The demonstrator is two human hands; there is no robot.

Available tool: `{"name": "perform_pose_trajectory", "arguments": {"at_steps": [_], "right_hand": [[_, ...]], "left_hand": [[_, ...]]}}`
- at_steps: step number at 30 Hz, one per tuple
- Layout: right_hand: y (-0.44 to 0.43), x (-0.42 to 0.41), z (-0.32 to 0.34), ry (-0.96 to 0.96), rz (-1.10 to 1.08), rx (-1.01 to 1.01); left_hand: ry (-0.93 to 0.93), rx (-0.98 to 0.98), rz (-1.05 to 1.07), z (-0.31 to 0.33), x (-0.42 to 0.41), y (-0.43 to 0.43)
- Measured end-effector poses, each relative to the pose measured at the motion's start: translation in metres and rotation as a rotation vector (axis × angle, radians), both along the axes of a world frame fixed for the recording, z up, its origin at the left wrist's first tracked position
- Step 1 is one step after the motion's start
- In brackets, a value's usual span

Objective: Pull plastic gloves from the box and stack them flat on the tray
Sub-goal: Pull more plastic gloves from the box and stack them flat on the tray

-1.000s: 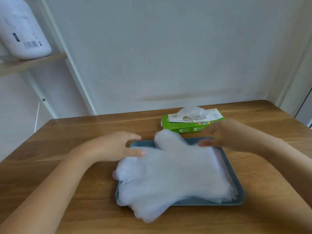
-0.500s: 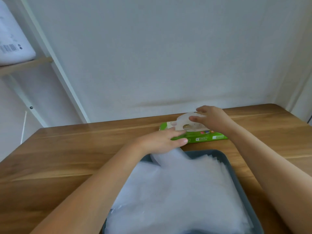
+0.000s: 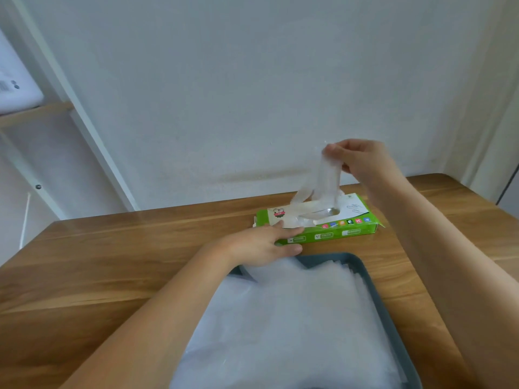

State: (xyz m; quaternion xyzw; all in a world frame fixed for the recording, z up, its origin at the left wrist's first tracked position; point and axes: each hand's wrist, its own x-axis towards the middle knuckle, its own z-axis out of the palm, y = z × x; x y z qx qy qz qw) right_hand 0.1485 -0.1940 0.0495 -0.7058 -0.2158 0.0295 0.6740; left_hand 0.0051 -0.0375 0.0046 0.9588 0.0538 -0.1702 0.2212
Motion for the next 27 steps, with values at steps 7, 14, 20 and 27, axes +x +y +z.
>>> {"name": "perform_pose_trajectory", "arguments": {"at_steps": [7, 14, 20, 27], "right_hand": [[-0.015, -0.030, 0.041, -0.087, 0.063, 0.104], [-0.016, -0.064, 0.050, -0.083, 0.314, -0.065], [-0.026, -0.110, 0.048, 0.061, 0.586, -0.090], [-0.042, -0.137, 0.041, 0.211, 0.595, 0.011]], "left_hand": [[-0.033, -0.053, 0.046, 0.006, 0.002, 0.000], [-0.442, -0.753, 0.048, 0.017, -0.021, -0.009], [-0.360, -1.361, 0.068, 0.022, -0.047, -0.022], [-0.274, -1.475, 0.198, 0.015, -0.080, -0.024]]}}
